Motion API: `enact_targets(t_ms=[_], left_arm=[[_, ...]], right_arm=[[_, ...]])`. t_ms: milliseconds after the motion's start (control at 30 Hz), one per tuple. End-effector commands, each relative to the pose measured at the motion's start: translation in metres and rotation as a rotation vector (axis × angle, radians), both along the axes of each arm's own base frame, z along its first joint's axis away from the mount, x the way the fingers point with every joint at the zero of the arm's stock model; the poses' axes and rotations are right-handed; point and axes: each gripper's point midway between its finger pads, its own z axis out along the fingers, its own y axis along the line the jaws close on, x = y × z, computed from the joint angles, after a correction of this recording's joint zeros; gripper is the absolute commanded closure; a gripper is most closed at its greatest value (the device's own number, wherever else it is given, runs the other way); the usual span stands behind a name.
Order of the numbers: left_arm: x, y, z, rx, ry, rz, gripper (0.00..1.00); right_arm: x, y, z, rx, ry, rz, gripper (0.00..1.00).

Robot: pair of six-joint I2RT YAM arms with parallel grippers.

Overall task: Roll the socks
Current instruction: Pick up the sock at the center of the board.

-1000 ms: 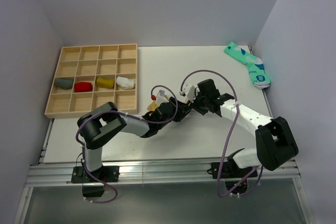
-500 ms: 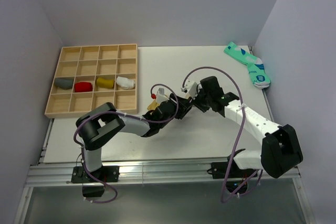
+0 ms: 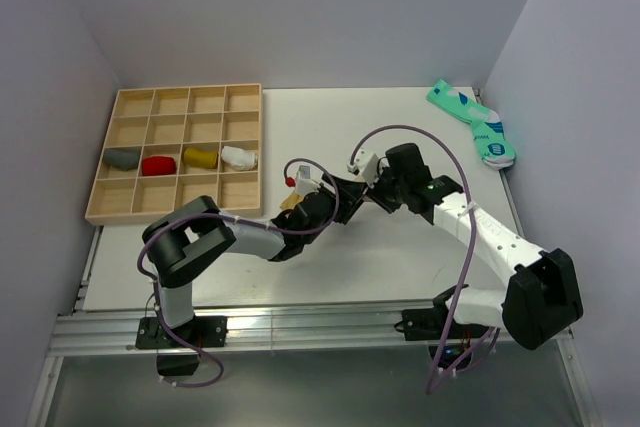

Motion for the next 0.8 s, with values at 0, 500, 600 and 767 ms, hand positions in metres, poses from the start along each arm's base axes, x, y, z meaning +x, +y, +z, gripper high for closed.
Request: enact_targets(t_ms=[0,500,600,767], left_arm=[[0.009,0.0,0.048,-0.116,-0.062,0.046,0.3],[0.019,-0.018,0.056,-0.156,-0.077,0.011,0.34],[0.02,-0.02,0.052,-0.157,-0.073,0.002,0.4],[0.017,-0.021,0.044,-0.155,-0.061,-0.01,0.48]], right_arm=[[0.006,0.008,0.033,0.055,-0.067,0.011,1.0],[-0.002,0.011,0.032,0.034,-0.073,0.019,1.0],[-0.003,0.012,0.032,0.033,-0.069,0.026,1.0],[-0.005,0.015,0.033,0.045,-0.057,0.036,1.0]])
